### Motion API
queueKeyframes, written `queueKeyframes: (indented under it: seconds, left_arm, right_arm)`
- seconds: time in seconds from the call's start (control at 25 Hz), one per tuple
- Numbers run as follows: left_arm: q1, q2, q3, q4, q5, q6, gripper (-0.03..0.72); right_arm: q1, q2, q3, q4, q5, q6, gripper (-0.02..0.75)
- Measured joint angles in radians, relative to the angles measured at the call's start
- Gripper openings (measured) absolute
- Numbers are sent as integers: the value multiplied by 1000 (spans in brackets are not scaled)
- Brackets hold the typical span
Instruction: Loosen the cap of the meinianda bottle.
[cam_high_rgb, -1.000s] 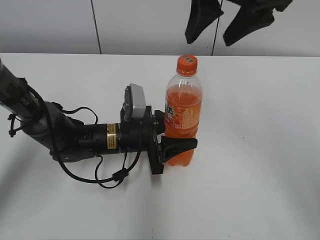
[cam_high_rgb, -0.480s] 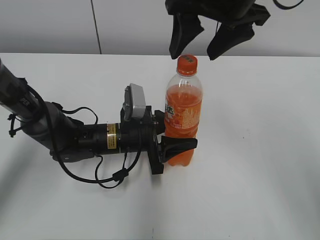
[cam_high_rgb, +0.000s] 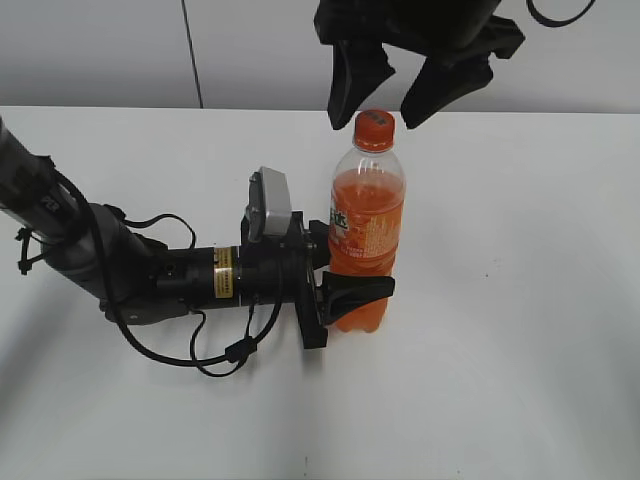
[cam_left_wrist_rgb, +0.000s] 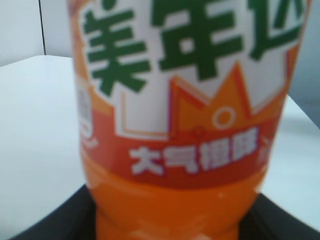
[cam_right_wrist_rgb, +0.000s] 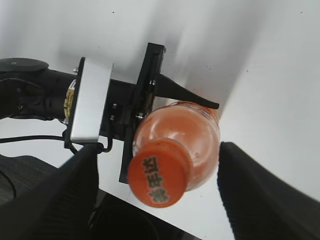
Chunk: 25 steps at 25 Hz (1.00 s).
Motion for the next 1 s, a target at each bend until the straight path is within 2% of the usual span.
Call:
queueKeyframes:
  seconds: [0.28, 1.0]
  left_arm:
    - [0, 0, 0, 0, 0, 0, 388]
    - [0, 0, 0, 0, 0, 0, 388]
  right_arm:
    - [16, 0, 0, -39, 0, -1, 538]
    - [16, 1, 5, -44, 0, -9, 533]
